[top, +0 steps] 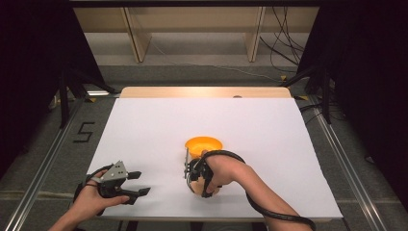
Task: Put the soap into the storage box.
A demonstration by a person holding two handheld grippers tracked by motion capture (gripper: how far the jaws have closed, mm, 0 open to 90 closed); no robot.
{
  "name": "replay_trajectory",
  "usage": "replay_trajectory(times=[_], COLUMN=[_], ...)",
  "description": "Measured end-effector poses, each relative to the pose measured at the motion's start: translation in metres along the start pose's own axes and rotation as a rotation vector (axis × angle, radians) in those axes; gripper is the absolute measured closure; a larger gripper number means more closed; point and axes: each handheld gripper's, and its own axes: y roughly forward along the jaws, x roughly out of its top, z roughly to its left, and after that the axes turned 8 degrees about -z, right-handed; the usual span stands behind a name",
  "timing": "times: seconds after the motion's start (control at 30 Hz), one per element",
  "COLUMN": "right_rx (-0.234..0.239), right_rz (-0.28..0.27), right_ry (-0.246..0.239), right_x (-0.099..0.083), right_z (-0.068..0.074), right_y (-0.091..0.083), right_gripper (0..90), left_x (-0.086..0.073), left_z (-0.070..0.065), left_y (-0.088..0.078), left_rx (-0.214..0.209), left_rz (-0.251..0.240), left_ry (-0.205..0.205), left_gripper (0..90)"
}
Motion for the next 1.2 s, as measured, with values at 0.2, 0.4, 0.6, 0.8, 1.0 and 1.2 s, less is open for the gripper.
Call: replay_trajectory(times=[0.2, 0.4, 0.6, 0.8, 1.0, 1.2], right_rx=[-0.006, -0.018, -0.030, -0.045, -0.058, -0.065], right_rz=[0.009, 0.004, 0.000, -0.005, -0.014, -0.014], right_ry=[0.012, -0.007, 0.010, 0.004, 0.013, 0.039], right_x=[-0.003, -0.005, -0.006, -0.006, -0.006, -0.006], right_z=[-0.001, -0.003, -0.005, -0.008, -0.012, -0.015], right_y=[-0.007, -0.011, -0.018, -0.025, -0.032, -0.038], right_gripper=[33.8, 33.8, 33.9, 33.8, 33.9, 33.8], left_x=[0.000, 0.000, 0.000, 0.000, 0.000, 0.000], left_z=[0.000, 0.000, 0.000, 0.000, 0.001, 0.001], left_y=[0.000, 0.000, 0.000, 0.000, 0.000, 0.000], left_rx=[-0.001, -0.001, 0.000, 0.000, 0.004, 0.003], left_rz=[0.001, 0.000, -0.001, -0.001, 0.002, 0.002], left_ry=[0.001, 0.002, 0.001, 0.002, 0.007, 0.008], left_gripper=[31.4, 31.4, 31.4, 31.4, 31.4, 31.4])
